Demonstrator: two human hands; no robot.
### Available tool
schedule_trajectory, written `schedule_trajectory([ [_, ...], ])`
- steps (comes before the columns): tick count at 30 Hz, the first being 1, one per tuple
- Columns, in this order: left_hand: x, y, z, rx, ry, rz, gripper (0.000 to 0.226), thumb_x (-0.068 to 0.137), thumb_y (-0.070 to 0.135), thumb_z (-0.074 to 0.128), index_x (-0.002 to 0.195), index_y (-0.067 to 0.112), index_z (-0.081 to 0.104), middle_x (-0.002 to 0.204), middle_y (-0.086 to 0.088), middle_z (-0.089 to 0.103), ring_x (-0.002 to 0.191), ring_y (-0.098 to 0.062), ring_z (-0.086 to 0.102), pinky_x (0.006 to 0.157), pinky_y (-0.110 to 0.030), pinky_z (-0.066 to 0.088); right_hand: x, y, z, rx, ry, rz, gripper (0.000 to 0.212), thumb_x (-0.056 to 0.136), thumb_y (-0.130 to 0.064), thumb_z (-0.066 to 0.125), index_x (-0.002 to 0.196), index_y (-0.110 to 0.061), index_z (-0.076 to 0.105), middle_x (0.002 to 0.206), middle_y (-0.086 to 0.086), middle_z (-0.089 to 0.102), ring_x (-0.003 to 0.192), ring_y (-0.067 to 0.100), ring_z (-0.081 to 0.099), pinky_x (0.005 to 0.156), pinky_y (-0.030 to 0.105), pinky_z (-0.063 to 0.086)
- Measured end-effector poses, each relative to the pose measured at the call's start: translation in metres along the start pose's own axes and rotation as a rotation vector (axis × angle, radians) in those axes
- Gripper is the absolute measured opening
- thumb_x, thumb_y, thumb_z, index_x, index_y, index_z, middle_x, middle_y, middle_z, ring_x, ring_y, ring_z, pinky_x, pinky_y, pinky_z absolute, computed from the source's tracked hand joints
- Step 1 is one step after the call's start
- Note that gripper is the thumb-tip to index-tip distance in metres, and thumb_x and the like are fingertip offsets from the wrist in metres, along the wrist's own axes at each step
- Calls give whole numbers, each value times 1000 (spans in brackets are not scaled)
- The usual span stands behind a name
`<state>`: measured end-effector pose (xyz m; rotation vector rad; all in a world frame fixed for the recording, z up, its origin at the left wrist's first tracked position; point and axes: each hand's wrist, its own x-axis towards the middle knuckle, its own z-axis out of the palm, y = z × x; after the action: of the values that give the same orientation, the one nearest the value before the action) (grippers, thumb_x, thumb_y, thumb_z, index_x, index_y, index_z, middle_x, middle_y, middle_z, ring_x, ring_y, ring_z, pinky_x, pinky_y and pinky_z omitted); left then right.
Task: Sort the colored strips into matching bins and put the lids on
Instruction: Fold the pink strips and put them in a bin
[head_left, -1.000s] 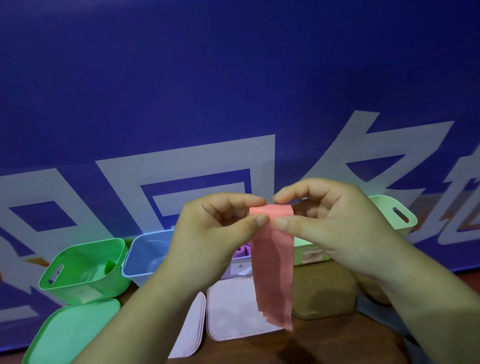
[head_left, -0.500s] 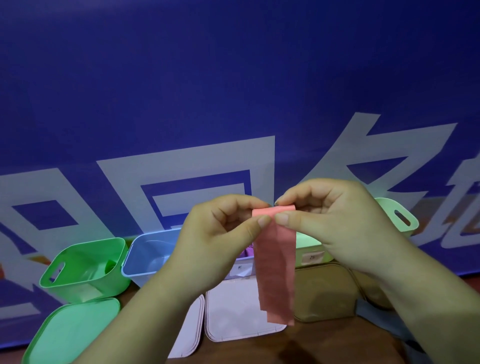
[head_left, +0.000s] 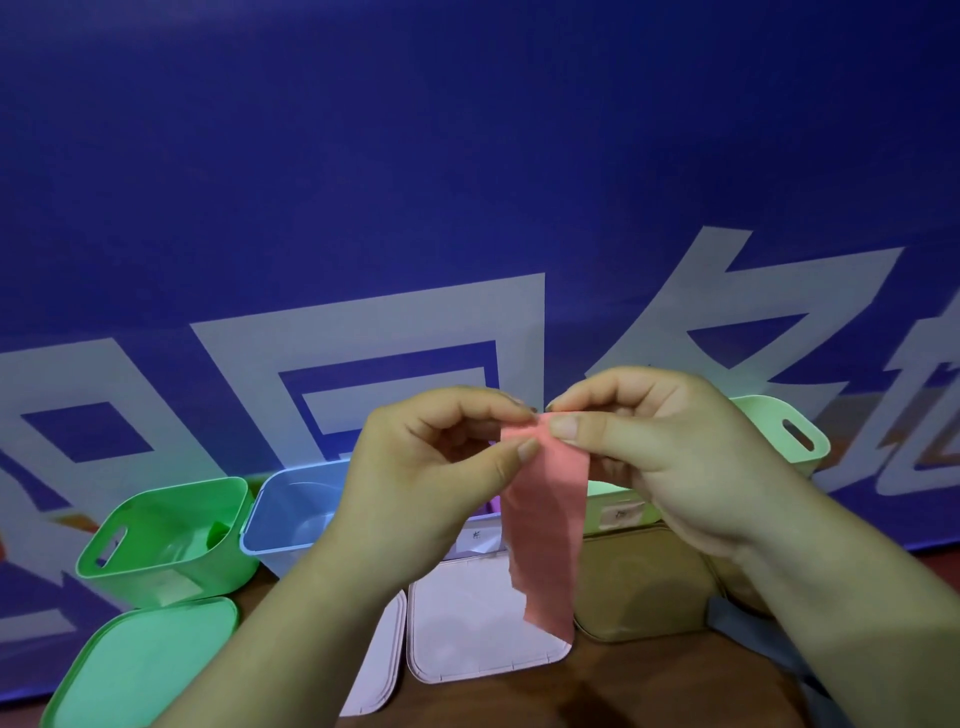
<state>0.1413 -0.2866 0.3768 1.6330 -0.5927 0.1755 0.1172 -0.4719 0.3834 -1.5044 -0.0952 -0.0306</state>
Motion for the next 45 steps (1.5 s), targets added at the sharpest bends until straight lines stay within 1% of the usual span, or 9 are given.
schedule_trajectory([
  [3,-2,2,1,8,14,-11,21,67,10,78,87,17,76,85,-6,76,78,-23,71,70,-23,59,-2,0,0,63,-5,51,12,68,-15,75,80,-11,76,84,12,75,77,24,73,70,30,56],
  [6,-2,4,1,16,38,-52,29,70,-6,79,81,22,77,78,-3,76,70,-13,71,66,-19,57,-4,0,0,21,23,19,9,75,-9,75,85,-9,76,88,13,76,81,27,74,72,33,59],
  [10,-1,10,2,18,64,-115,27,72,-5,79,81,20,78,74,-3,76,66,-11,70,61,-18,56,-7,-2,-2,-108,55,-106,27,66,-25,80,90,-16,76,91,9,76,84,24,74,72,33,60],
  [15,-1,16,1,-60,67,-195,19,74,-3,77,86,12,77,77,-2,77,70,-10,73,63,-15,55,-12,-4,-1,-241,36,-218,23,73,-6,82,92,-16,75,87,6,77,80,19,75,75,34,62],
  [21,-2,15,-2,-144,66,-332,23,63,19,79,86,15,80,87,-10,77,84,-27,75,78,-39,59,-18,-1,1,-355,60,-288,24,76,-12,82,93,-27,76,86,-1,76,82,19,73,76,45,61],
  [23,-3,16,-2,-156,64,-352,22,65,17,80,87,15,80,87,-11,77,85,-29,74,79,-40,57,-19,-1,2,-387,73,-297,22,77,-14,82,93,-28,76,84,-2,76,80,18,73,75,45,61],
  [31,-13,23,-3,-51,43,-170,22,74,-2,78,92,10,77,86,-5,78,82,-21,75,71,-22,58,-24,-7,3,-379,70,-283,18,76,-17,82,92,-24,77,84,-8,77,81,11,74,77,33,61],
  [36,-20,28,-3,-6,31,-68,23,69,8,77,91,15,76,86,2,78,81,-14,74,69,-19,58,-31,-12,5,-323,43,-287,23,71,-28,79,92,-20,77,84,-7,77,80,9,74,71,20,58],
  [45,-27,36,-4,22,17,-41,27,75,-1,76,91,20,76,84,4,77,79,-11,74,67,-16,56,-37,-13,7,-252,59,-247,12,80,-16,76,92,-18,77,81,3,76,75,17,73,70,28,60],
])
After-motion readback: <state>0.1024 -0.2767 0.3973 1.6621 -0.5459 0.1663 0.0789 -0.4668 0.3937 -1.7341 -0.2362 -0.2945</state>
